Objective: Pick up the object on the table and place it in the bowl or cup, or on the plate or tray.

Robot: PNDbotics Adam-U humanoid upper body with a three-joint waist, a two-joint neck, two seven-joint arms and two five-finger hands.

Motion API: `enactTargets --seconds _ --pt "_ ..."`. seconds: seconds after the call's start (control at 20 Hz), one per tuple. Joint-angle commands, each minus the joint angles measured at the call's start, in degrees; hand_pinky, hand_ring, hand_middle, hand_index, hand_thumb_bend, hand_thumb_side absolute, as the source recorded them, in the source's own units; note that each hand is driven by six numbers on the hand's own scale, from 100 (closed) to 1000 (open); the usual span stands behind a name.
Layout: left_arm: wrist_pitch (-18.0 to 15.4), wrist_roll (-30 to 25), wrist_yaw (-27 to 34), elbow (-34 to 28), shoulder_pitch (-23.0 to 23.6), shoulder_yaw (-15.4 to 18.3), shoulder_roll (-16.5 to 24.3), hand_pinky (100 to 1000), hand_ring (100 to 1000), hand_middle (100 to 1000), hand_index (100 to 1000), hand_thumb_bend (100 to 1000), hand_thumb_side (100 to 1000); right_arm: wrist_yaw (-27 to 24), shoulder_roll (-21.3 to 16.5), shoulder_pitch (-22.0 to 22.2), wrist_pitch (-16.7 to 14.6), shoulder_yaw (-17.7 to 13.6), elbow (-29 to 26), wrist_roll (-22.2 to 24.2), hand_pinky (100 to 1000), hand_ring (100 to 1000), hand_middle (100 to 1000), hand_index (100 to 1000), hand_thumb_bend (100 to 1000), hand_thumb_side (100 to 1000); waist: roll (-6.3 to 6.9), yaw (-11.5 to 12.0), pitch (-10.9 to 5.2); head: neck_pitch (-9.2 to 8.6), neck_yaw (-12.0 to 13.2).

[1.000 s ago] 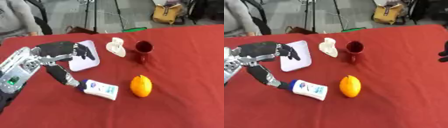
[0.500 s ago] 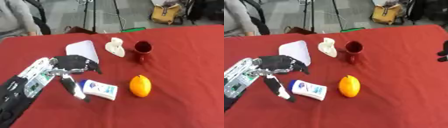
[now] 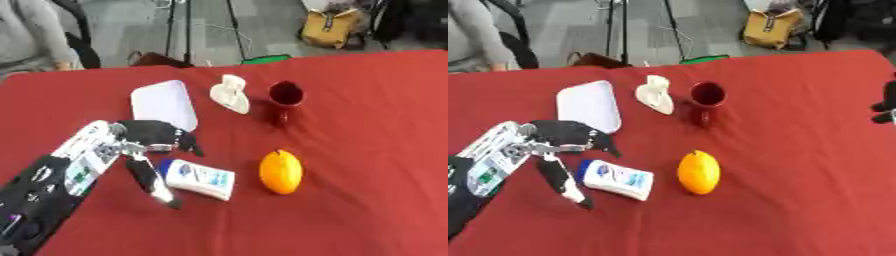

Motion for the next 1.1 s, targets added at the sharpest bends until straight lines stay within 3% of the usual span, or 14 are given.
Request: enactTargets --seconds 0.05,0.3,0.6,0.8,0.85,1.0,1.05,1.1 --pt "-5.68 -2.61 -3.31 -0.31 -1.17 0.76 0.25 750 783 794 909 898 572 -0.06 -0.85 -0.54 -0.09 -0.14 -0.61 0.10 516 570 799 871 509 694 -0.22 -0.14 -0.49 -0.22 0.04" --pt "-6.86 0.48 -8.35 1.46 -1.14 0.58 -0.70 750 783 794 913 897 571 -0.08 -0.81 -0.57 -0.09 -0.13 -0.62 0.12 516 570 800 870 508 694 -0.23 -0.20 -0.49 -0.24 0.00" --pt "-7.35 2.78 -11.84 6.06 -1.23 1.27 -3.06 742 768 786 919 859 508 -0.15 -0.70 -0.57 -0.11 -0.08 -0.61 0.17 517 571 800 871 508 694 -0.45 -0.26 -0.43 -0.30 0.01" --pt "-7.20 5.68 -14.11 8.73 -1.27 2.30 -4.69 722 730 753 913 793 440 -0.18 -0.59 -0.54 -0.14 -0.09 -0.62 0.18 517 572 800 871 509 694 -0.63 -0.27 -0.37 -0.30 0.01" --pt "-7.07 6.57 -14.43 9.17 -1.27 2.55 -4.99 688 671 711 903 713 359 -0.19 -0.58 -0.54 -0.14 -0.09 -0.62 0.17 517 572 800 871 508 695 -0.67 -0.26 -0.36 -0.31 -0.01" --pt "-6.76 8.88 -15.17 10.21 -1.25 2.86 -5.49 688 671 711 903 713 359 -0.21 -0.56 -0.55 -0.15 -0.09 -0.62 0.17 517 572 800 871 508 695 -0.72 -0.24 -0.33 -0.34 -0.03" --pt "-6.41 9.64 -14.90 10.41 -1.08 3.34 -5.71 600 520 578 882 453 172 -0.20 -0.54 -0.53 -0.14 -0.11 -0.62 0.16 517 572 800 871 508 695 -0.75 -0.17 -0.32 -0.33 -0.08" --pt "-5.61 10.42 -13.79 10.53 -0.80 4.01 -5.89 600 520 578 882 453 172 -0.19 -0.53 -0.52 -0.14 -0.14 -0.61 0.13 517 572 800 871 508 695 -0.77 -0.13 -0.30 -0.33 -0.11"
